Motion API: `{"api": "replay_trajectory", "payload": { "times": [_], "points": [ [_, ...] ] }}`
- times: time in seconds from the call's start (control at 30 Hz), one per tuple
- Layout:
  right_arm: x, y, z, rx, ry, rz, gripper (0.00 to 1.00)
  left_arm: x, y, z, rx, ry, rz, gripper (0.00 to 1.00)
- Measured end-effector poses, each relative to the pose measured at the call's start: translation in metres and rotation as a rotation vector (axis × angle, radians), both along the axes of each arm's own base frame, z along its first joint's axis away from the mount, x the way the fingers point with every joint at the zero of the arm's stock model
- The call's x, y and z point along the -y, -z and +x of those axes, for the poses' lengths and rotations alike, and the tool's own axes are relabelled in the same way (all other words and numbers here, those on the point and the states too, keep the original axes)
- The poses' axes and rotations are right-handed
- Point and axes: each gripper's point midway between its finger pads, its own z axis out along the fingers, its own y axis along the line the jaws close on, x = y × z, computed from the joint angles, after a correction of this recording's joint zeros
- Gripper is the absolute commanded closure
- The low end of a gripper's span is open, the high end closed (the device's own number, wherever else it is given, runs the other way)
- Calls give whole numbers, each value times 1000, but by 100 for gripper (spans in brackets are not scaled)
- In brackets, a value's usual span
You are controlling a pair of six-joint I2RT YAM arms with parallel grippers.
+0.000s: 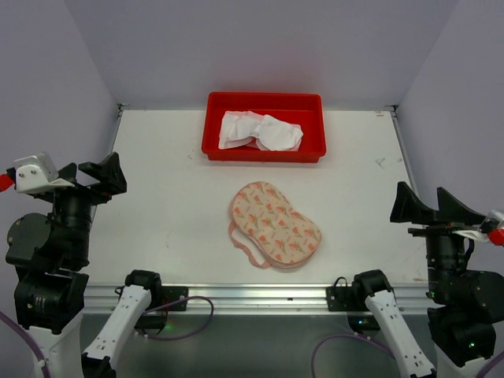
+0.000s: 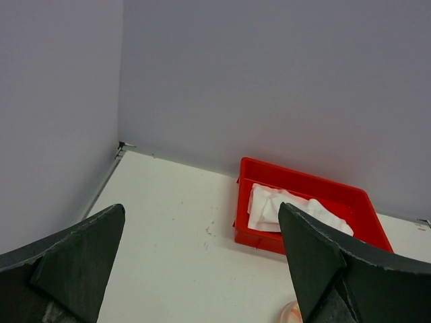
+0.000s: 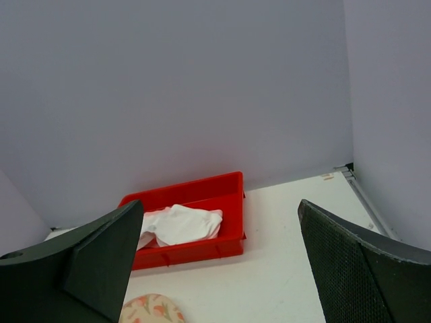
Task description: Unzip the laundry bag and remove the bra
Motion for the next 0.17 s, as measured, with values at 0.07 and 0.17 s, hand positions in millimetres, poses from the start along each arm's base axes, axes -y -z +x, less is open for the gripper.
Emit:
{"api": "replay_trajectory", "payload": {
  "times": [0.07, 0.17],
  "points": [
    [-2, 0, 1, 0, -10, -3, 1, 0, 1, 0, -2, 0, 0, 0],
    [-5, 1, 2, -1, -24, -8, 1, 1, 4, 2, -10, 1, 2, 0]
  ]
}}
